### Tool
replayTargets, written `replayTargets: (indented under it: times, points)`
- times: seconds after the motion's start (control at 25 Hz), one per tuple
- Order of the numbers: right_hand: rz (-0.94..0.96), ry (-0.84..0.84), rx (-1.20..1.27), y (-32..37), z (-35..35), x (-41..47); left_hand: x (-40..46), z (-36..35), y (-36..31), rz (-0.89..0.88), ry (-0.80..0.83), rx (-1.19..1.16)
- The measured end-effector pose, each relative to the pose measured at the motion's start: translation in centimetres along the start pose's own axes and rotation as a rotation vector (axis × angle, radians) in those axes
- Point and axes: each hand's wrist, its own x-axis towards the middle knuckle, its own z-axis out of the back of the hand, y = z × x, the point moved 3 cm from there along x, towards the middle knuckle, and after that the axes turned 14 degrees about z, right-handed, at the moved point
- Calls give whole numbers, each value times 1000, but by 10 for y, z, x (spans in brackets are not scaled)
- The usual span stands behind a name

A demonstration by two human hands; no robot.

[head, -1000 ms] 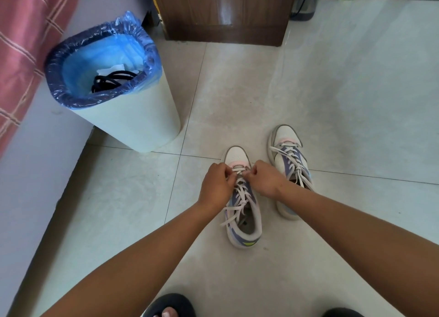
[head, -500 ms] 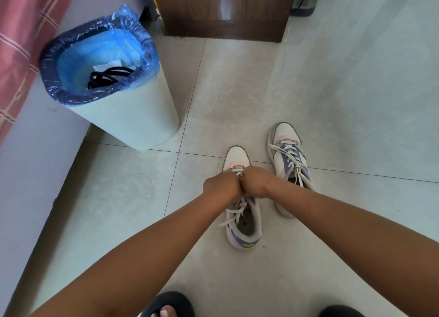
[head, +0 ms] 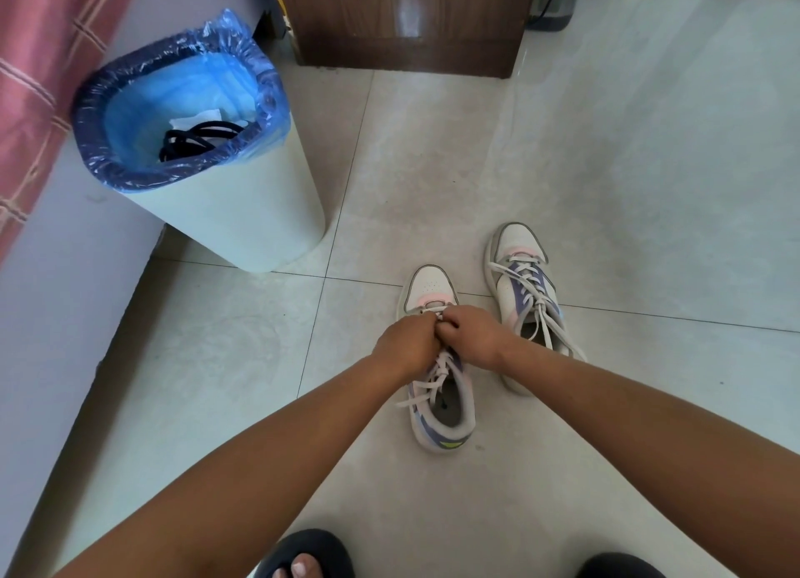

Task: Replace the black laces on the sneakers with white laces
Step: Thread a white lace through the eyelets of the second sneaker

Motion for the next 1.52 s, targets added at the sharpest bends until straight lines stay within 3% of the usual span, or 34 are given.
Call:
replayTargets:
  times: [0.12, 0.2, 0.32, 0.4, 0.52, 0.6, 0.68, 0.72, 0.8, 0.92, 1.04, 1.2, 1.4, 1.52]
  points:
    - [-68, -114, 218, -7, 5, -11, -8, 5, 25, 51, -5, -397]
    - [-59, -114, 276, -6, 6, -28, -16, 8, 41, 73, 87, -550]
    - [28, 2, 356, 2, 0, -53, -33, 7, 55, 46, 253, -411]
    - [80, 82, 152, 6, -5, -61, -37, 12, 56, 38, 236, -429]
    - [212, -2, -338, 10, -12, -54, -36, 34, 50, 114, 271, -954]
    - [248, -61, -370, 9, -16, -46, -35, 41, 45, 94, 349, -1150]
    - [296, -95, -266, 5, -19, -40, -32, 36, 47, 167, 314, -1233]
    - [299, -121, -189, 2, -19, -38, -31, 32, 52, 247, 233, -1191]
    - [227, -180, 13, -1, -18, -40, -31, 24, 62, 288, 48, -889]
    - [120, -224, 235, -4, -18, -49, -32, 17, 58, -90, -42, -470]
    - [89, -274, 289, -2, -21, -53, -27, 13, 45, -410, -167, -8]
    - [8, -391, 421, -4, -23, -61, -15, 25, 38, -374, -212, -1]
    - [98, -304, -109, 11, -29, -69, -16, 19, 39, -248, -15, -199]
    - [6, -328, -111, 18, -29, -60, -16, 22, 40, -226, 41, -263]
